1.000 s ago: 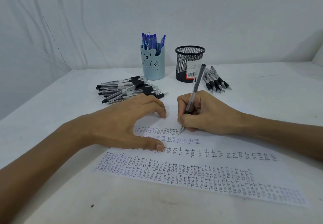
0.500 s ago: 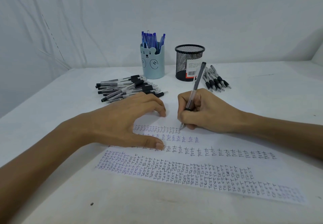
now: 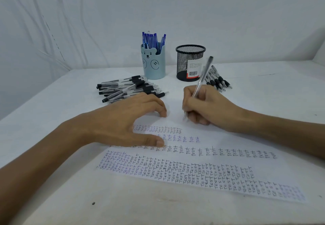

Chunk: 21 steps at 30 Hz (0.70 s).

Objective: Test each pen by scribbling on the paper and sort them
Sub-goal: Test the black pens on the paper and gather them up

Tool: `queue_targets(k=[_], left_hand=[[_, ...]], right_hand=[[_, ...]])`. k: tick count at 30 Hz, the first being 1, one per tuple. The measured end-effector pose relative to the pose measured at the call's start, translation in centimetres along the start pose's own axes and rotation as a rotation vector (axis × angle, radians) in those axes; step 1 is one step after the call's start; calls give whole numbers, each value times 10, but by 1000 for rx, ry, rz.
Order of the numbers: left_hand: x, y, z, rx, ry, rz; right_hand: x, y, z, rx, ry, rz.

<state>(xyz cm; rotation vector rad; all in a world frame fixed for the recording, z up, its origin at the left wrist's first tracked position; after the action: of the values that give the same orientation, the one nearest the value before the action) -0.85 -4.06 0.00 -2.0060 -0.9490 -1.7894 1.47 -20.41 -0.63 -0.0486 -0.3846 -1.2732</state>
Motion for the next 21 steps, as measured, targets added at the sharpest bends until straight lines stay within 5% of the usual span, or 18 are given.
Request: queue_targets(k=[4,8,15,21], left_hand=[[11,1,2,-41,82,-167],[21,0,18,13,305,-300],[24,-3,31,168,338,-339],[27,-4,37,225,297,-368]], right_hand=[[6,7,-9,-117,269,-42],[6,7,-8,-75,223,-19],[7,6,-4,-141,430,-97],[13,9,-3,-128,346,-93]])
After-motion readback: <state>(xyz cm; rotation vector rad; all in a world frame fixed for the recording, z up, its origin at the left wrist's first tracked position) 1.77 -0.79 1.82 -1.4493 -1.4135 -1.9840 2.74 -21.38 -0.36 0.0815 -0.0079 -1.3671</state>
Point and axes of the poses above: each hand's wrist, its own y-axis towards the middle knuckle, its own x-axis out of the back of the hand, z = x × y, the point moved 8 cm from there along y, towards the middle knuckle, and after that the axes turned 6 degrees about -z, right-handed, at the moved point
